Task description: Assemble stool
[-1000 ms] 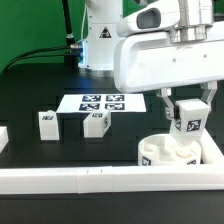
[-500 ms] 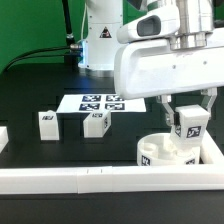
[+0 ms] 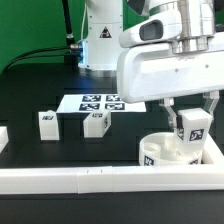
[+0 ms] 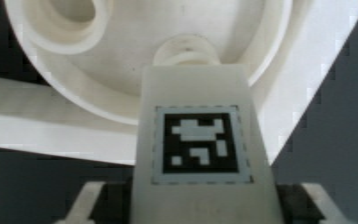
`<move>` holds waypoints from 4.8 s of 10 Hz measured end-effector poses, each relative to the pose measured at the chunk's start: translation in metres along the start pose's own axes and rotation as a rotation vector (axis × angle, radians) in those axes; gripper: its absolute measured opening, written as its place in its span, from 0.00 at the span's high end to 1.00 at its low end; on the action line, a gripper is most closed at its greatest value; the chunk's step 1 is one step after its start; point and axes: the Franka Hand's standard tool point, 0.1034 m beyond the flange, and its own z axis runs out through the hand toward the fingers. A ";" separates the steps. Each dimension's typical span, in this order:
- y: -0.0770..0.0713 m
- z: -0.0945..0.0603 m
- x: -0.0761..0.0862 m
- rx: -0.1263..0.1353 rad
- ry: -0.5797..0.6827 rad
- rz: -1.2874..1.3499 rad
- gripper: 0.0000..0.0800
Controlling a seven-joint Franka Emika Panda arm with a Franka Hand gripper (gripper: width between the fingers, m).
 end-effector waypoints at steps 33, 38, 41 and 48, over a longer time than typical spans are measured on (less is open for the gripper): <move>-0.008 0.004 0.006 -0.012 -0.413 0.392 0.58; -0.008 0.004 0.005 -0.150 -0.378 0.966 0.58; -0.007 0.004 0.002 -0.180 -0.345 1.298 0.58; -0.011 0.002 0.004 -0.227 -0.317 2.023 0.58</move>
Offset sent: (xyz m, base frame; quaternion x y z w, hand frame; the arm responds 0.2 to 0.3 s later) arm 0.0000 0.0000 0.0000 0.0000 0.0000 0.0000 1.0000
